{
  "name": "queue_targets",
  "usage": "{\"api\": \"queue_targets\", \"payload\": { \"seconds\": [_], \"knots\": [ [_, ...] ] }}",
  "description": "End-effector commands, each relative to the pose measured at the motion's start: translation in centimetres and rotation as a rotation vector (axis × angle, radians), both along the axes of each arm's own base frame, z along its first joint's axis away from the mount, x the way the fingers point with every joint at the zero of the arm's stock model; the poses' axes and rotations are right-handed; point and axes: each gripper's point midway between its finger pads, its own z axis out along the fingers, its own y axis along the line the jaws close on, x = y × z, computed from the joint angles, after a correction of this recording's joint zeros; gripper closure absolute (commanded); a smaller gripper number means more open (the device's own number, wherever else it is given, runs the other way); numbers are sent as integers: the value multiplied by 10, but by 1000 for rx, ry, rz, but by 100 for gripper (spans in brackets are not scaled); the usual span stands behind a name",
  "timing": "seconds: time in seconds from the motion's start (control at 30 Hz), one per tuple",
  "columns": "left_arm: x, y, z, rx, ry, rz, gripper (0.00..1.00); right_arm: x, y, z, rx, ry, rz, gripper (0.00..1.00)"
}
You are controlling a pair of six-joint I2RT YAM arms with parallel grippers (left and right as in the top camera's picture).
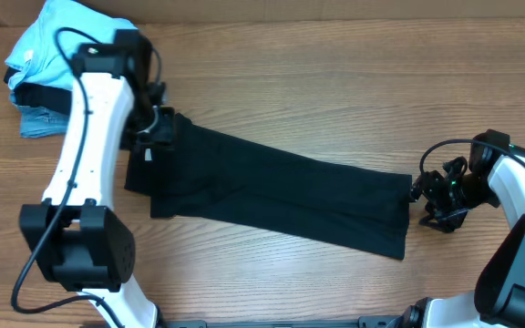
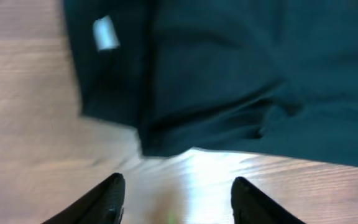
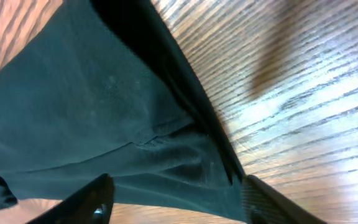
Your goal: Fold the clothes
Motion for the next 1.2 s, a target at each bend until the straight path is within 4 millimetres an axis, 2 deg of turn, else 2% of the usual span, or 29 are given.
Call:
{"api": "queue_targets", "payload": {
  "seconds": [0.0, 0.13, 0.3, 0.37, 0.4, 0.43, 0.5, 0.57, 0.67, 0.77, 0.87, 0.9, 0.93, 1.0, 1.03, 1.07, 1.17],
  "knots": [
    [-11, -41, -33, -57, 34, -138, 34, 11, -4, 11, -13, -62, -1, 29],
    [-10, -64, -70, -61, 1, -203, 31, 11, -4, 11, -13, -62, -1, 29],
    [-16, -74, -97, -62, -6, -235, 33, 11, -4, 11, -13, -62, -1, 29],
    [-20, -74, -105, -61, -3, -237, 40, 11, -4, 11, -13, -62, -1, 29],
    [-22, -73, -109, -61, 0, -236, 46, 11, -4, 11, -13, -63, -1, 29],
    [-26, -73, -114, -67, 10, -235, 57, 12, -4, 11, -13, -63, -1, 30],
    [-34, -81, -116, -112, 36, -234, 76, 11, -4, 11, -13, -63, -2, 30],
    [-45, -92, -113, -175, 79, -234, 90, 12, -4, 11, -14, -63, -2, 30],
    [-57, -96, -109, -194, 124, -238, 96, 13, -5, 11, -17, -69, -1, 30],
    [-65, -96, -101, -189, 165, -246, 96, 14, -6, 10, -22, -71, -5, 30],
    [-64, -90, -90, -158, 170, -248, 96, 15, -13, 8, -57, -70, -15, 27],
    [-62, -88, -85, -141, 166, -249, 90, 16, -18, 7, -74, -73, -27, 22],
    [-58, -85, -79, -122, 155, -251, 78, 19, -23, 6, -87, -80, -53, 16],
    [-49, -81, -66, -87, 127, -254, 59, 25, -33, 6, -91, -103, -103, 11],
    [-42, -78, -59, -62, 106, -257, 42, 26, -37, 6, -94, -111, -120, 10],
    [-37, -75, -54, -39, 87, -259, 33, 27, -42, 6, -98, -117, -134, 10],
    [-21, -63, -38, 44, 30, -239, 21, 25, -44, 8, -63, -125, -161, 9]
  ]
}}
